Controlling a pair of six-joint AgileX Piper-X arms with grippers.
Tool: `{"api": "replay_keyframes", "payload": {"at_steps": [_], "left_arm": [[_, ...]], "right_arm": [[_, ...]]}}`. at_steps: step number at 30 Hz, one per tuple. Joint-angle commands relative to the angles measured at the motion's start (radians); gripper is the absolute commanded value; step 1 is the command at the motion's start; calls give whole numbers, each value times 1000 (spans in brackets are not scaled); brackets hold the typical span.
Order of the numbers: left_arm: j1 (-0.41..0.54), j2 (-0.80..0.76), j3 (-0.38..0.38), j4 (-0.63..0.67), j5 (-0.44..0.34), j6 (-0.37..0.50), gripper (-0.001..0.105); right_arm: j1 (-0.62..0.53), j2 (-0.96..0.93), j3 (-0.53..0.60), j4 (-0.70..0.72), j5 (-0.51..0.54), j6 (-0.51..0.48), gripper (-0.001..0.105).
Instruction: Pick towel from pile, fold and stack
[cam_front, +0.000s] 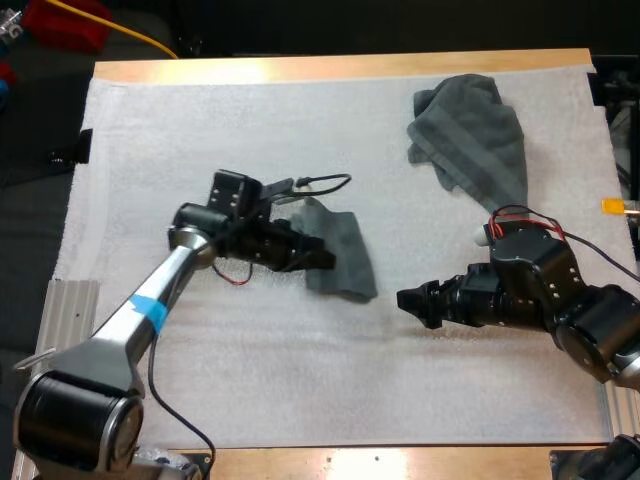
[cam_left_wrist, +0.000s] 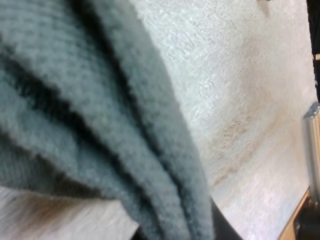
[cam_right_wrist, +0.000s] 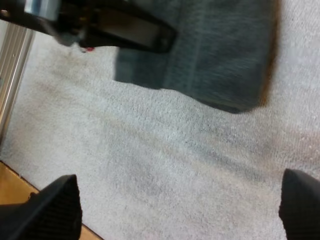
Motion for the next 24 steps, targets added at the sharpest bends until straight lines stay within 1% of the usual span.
{"api": "replay_keyframes", "payload": {"at_steps": [1,4,5,9,11,12,15,19,20,24], "left_arm": [[18,-16,-6,48,-5,48,0],[67,-20,-15,151,-55,149,0],[85,-20,-23,196,-87,192,0],[144,-20,-61,332,-199,318,0],[173,-23,-86,385,-297,344,0],[184,-24,-94,400,-330,350,0],[216,-29,-112,420,-393,370,0],[249,-29,-114,421,-493,387,0],[257,-29,-114,422,-532,389,0],[274,-29,-114,417,-646,415,0]], "right_arm": [[1,-8,-8,-3,-14,-1,78],[1,-8,-8,-3,-30,-1,78],[1,-8,-8,-3,-33,-1,78],[1,-8,-8,-3,-33,-1,78],[1,-8,-8,-3,-35,-1,78],[1,-8,-8,-3,-37,-1,78],[1,-8,-8,-2,-47,-1,78],[1,-8,-8,0,-53,-1,78],[1,-8,-8,0,-53,-1,78],[1,-8,-8,0,-53,-1,78]]}}
